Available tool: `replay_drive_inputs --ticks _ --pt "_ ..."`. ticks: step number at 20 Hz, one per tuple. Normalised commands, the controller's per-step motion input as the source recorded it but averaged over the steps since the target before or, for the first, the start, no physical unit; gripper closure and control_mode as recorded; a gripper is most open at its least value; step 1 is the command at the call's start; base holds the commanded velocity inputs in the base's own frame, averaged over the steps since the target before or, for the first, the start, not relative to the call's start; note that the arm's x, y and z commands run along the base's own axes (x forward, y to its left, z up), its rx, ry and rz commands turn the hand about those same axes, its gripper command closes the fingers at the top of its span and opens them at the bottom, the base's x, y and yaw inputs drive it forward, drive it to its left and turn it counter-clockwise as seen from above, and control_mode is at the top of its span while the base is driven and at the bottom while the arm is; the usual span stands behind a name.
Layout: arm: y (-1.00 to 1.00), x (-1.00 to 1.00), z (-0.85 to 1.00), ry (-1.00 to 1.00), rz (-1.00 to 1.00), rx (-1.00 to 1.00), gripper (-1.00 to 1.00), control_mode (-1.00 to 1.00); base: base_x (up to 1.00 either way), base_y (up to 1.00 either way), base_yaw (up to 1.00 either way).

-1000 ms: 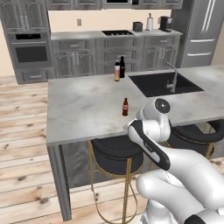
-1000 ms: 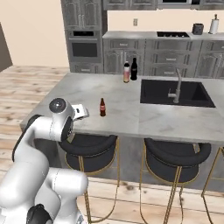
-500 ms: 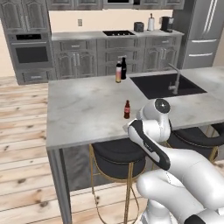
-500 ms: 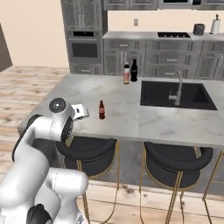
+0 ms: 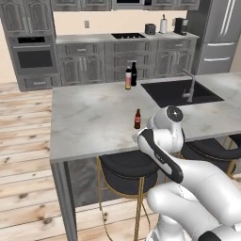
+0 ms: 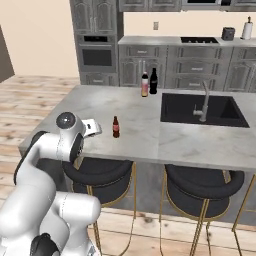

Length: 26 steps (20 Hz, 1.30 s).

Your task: Place the large bottle from the dining counter next to the other large bottle outside the sink, and place the small bottle from the dining counter next to the other small bottle inside the sink.

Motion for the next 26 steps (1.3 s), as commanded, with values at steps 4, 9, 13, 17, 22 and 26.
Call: replay_drive_inputs --ticks 4,9,13,17,22,26 --pt "0.00 0.00 0.00 0.00 0.00 0.00 -1.00 1.00 0.22 -0.09 0.00" --pt "0.00 0.00 0.00 0.00 0.00 0.00 -1.00 1.00 0.25 -0.10 0.00" --pt "0.00 0.00 0.00 0.00 0.00 0.00 -1.00 1.00 0.23 -0.10 0.00" --pt "-0.02 0.03 -0.02 0.00 0.00 0.00 -1.00 -1.00 0.16 -0.06 0.00" --pt "-0.06 0.09 -0.03 0.00 0.00 0.00 -1.00 -1.00 0.00 0.00 0.00" --pt "-0.12 0.09 0.00 0.00 0.00 0.00 -1.00 -1.00 0.00 0.00 0.00"
